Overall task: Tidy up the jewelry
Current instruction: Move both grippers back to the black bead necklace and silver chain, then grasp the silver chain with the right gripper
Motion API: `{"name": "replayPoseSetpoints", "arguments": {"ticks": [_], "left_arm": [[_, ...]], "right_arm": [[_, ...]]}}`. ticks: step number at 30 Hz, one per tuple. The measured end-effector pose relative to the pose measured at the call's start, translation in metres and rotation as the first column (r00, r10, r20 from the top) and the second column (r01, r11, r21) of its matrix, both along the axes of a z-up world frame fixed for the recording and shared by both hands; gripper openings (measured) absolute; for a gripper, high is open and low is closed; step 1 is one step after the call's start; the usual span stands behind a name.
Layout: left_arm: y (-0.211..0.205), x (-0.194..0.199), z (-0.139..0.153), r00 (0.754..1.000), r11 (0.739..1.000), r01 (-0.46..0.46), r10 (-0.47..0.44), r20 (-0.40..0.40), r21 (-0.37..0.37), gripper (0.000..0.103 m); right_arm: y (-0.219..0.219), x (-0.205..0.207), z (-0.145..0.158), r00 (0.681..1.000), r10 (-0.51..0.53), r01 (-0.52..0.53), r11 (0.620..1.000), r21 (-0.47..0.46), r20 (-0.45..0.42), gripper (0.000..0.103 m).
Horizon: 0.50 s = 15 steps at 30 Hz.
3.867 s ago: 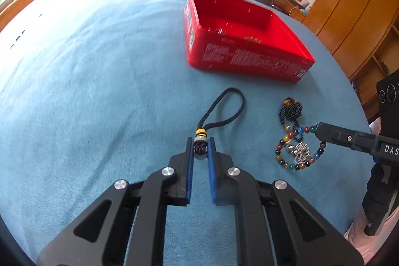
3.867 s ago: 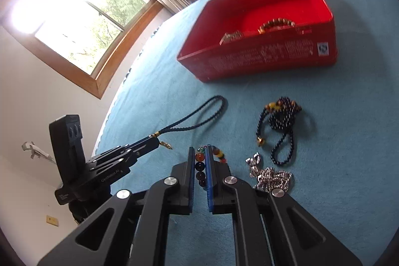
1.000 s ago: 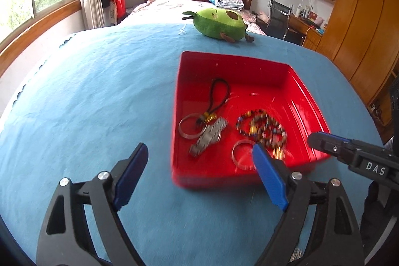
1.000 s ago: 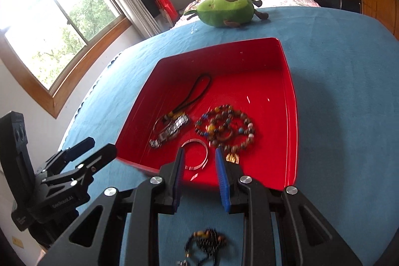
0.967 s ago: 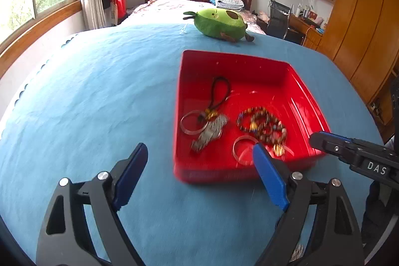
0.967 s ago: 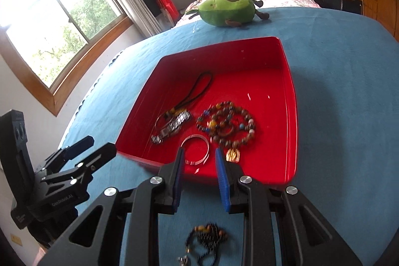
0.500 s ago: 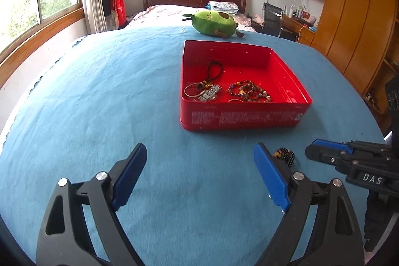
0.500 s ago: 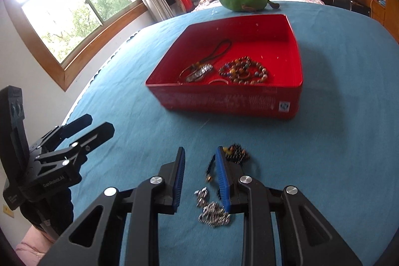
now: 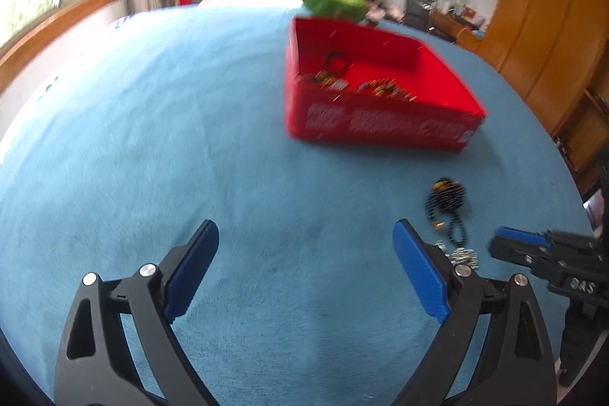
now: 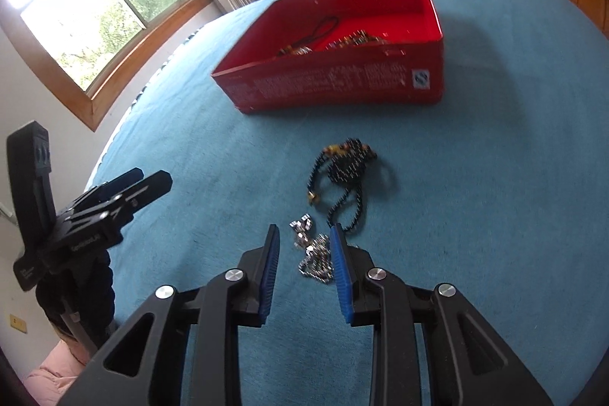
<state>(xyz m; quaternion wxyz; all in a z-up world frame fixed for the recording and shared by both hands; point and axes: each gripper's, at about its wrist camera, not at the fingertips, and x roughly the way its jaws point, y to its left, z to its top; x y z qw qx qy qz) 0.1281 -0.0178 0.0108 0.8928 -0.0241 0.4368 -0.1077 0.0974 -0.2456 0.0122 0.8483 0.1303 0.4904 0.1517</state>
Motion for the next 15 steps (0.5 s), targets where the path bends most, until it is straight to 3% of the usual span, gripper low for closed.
{"name": "replayPoseSetpoints", "arguments": {"ticks": [6, 9, 15], "left_arm": [[0.011, 0.011, -0.021, 0.998, 0.999, -0.04, 0.04, -0.048, 0.005, 0.092], [0.012, 0.011, -0.022, 0.999, 0.999, -0.037, 0.037, -0.04, 0.013, 0.092], [0.015, 0.013, -0.028, 0.998, 0.999, -0.032, 0.032, -0.056, 0.004, 0.092]], "right_arm": [[-0.001, 0.0, -0.024, 0.998, -0.017, 0.017, 1.0, 0.001, -0.067, 0.028], [0.0, 0.0, -0.03, 0.997, -0.031, 0.03, 1.0, -0.008, -0.076, 0.043], [0.016, 0.004, -0.034, 0.998, -0.024, 0.02, 0.998, -0.063, -0.056, 0.045]]}}
